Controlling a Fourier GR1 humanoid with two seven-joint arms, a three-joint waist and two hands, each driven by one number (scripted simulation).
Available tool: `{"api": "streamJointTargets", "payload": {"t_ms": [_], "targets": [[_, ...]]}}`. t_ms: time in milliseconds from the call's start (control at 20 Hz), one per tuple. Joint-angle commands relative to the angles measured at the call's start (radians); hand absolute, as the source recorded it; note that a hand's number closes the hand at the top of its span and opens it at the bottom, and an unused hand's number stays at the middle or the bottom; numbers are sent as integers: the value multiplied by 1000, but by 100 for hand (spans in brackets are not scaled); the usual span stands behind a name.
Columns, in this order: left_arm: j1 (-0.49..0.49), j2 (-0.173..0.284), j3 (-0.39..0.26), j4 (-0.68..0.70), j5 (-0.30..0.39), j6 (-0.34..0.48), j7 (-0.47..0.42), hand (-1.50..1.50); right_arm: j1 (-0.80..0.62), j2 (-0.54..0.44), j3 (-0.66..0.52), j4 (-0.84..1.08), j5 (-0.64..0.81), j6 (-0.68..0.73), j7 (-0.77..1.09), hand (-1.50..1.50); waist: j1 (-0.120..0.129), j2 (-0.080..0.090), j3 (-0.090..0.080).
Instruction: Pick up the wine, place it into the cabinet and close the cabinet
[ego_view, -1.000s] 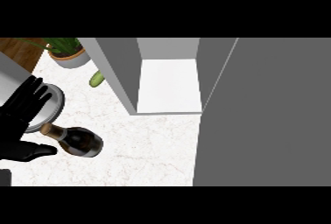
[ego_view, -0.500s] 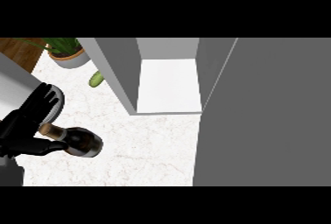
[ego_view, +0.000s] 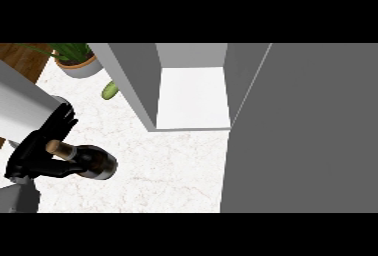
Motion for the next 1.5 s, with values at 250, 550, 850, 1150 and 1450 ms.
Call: {"api": "streamJointTargets", "payload": {"t_ms": [250,550,850,1150,1450], "targets": [[-25,-28,-25,158,-49,-13,-127,-150,17,-7,22,-251,-16,-40,142,-150,4,0,-1],[-3,-28,-46,290,-115,-30,-279,-150,49,-1,60,-234,-18,-34,89,-150,-1,1,-1],[1,-45,3,317,-38,-46,-265,-150,98,-31,22,-274,-39,-16,62,-150,-3,-3,0],[-74,-50,38,435,14,-74,-266,-150,-2,-43,-46,-218,-89,-13,132,-150,9,2,0],[-144,-89,75,498,70,-48,-263,-150,24,-17,-14,-226,-61,-33,129,-150,2,0,0]]}}
